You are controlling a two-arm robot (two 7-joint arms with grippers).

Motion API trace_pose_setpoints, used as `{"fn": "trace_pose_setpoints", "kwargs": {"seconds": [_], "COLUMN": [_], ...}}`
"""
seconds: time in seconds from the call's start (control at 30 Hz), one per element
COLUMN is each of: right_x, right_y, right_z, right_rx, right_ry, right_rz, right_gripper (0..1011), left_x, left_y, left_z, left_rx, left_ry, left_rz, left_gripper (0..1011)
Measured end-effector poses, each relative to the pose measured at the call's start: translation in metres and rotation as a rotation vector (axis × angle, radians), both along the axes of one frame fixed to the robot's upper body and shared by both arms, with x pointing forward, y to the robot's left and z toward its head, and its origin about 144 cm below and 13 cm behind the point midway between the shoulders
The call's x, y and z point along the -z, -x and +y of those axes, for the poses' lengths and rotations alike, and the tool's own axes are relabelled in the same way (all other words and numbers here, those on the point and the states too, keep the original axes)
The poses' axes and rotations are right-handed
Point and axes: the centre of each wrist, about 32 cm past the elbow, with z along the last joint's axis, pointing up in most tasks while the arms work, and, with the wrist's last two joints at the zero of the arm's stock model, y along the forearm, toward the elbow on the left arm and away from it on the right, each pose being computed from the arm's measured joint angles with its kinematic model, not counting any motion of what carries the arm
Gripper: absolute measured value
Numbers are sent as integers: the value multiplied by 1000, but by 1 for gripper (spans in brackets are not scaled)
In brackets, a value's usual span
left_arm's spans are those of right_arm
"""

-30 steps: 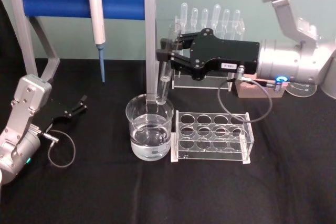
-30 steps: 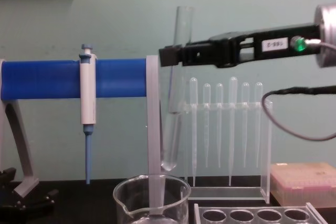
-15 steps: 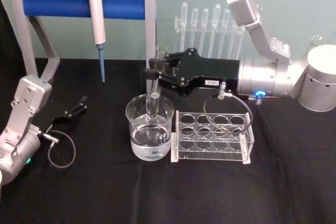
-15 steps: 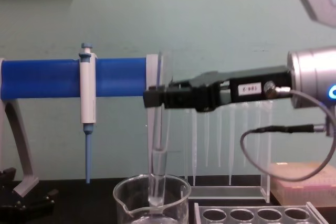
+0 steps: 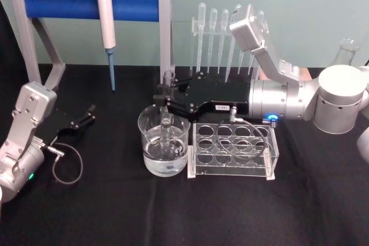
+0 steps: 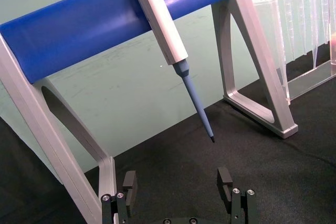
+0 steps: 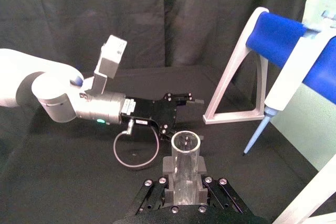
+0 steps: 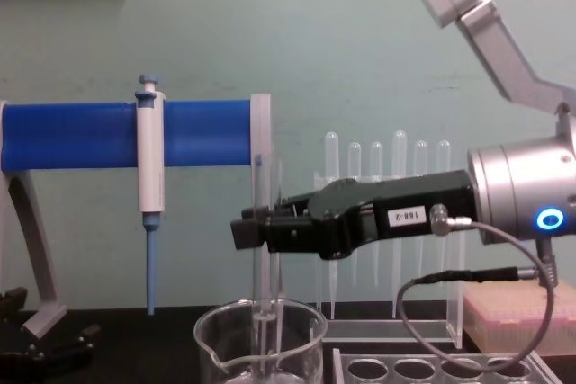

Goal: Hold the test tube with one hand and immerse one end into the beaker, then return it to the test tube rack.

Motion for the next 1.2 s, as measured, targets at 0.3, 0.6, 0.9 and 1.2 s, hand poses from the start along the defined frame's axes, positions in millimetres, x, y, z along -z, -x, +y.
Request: {"fn": "trace_pose_setpoints", "kwargs": {"seconds": [0.3, 0.6, 0.9, 1.2], "right_x": [10, 19, 23, 25], "right_y": [-1, 1, 3, 5], "right_z": [3, 2, 0, 0], "right_rx": [6, 14, 20, 24], "right_ry": [22, 31, 42, 52], "right_rz": [4, 16, 17, 17], "right_gripper": [225, 226, 225, 225], "left_x": [0, 0, 0, 0], "left_y": [0, 0, 0, 0], "left_z": [0, 0, 0, 0], "left_rx": [0, 0, 0, 0], "left_ry": [0, 0, 0, 0], "left_rz": [0, 0, 0, 0], "left_gripper": [1000, 1000, 1000, 1000]}}
